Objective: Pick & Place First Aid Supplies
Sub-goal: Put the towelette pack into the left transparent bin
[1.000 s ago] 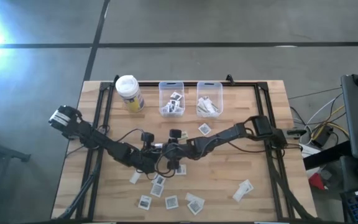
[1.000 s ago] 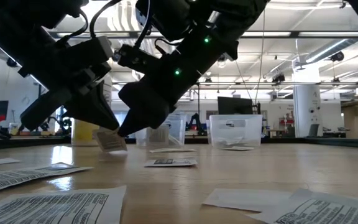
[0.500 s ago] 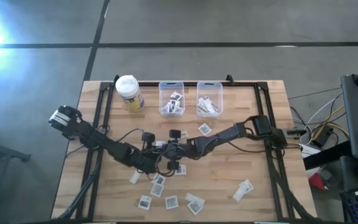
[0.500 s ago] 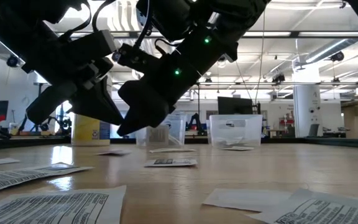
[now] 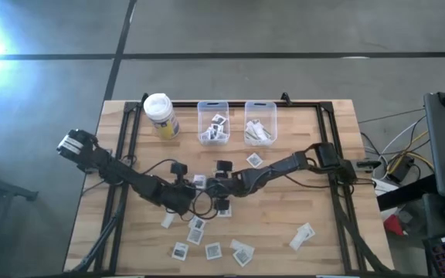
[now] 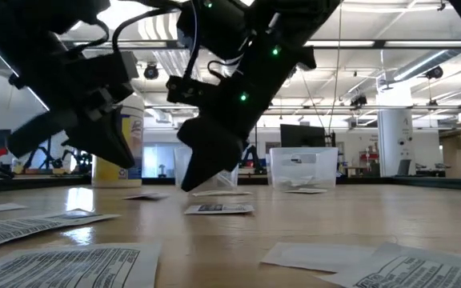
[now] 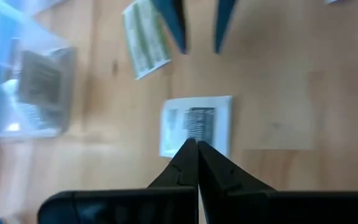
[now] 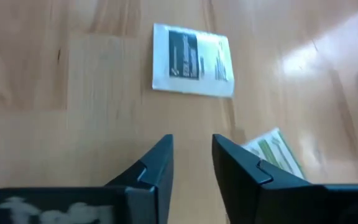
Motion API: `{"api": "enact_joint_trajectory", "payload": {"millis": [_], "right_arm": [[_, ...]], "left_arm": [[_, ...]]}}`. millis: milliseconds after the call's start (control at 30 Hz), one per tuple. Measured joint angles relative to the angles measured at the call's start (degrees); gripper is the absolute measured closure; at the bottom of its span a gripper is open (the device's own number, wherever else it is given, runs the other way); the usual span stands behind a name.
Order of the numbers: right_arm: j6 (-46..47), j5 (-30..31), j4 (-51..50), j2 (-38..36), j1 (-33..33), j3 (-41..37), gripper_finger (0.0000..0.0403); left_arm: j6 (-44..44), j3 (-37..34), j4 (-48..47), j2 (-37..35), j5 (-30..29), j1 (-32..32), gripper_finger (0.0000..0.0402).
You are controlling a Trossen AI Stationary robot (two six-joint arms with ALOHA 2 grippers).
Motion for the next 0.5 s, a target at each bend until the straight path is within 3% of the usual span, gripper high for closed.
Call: {"api": "enact_joint_trajectory", "payload": {"millis": [200, 500], "right_arm": [[2.6, 0.0, -11.1, -3.1, 0.2, 1.4, 0.026], [7.2, 0.2, -19.9, -12.4, 0.2, -1.5, 0.0246]], "left_arm": [[-0.3, 0.0, 0.2, -2.7, 5.7, 0.1, 0.0375], [-9.2, -0.1, 1.7, -2.9, 7.7, 1.6, 0.0257]]}}
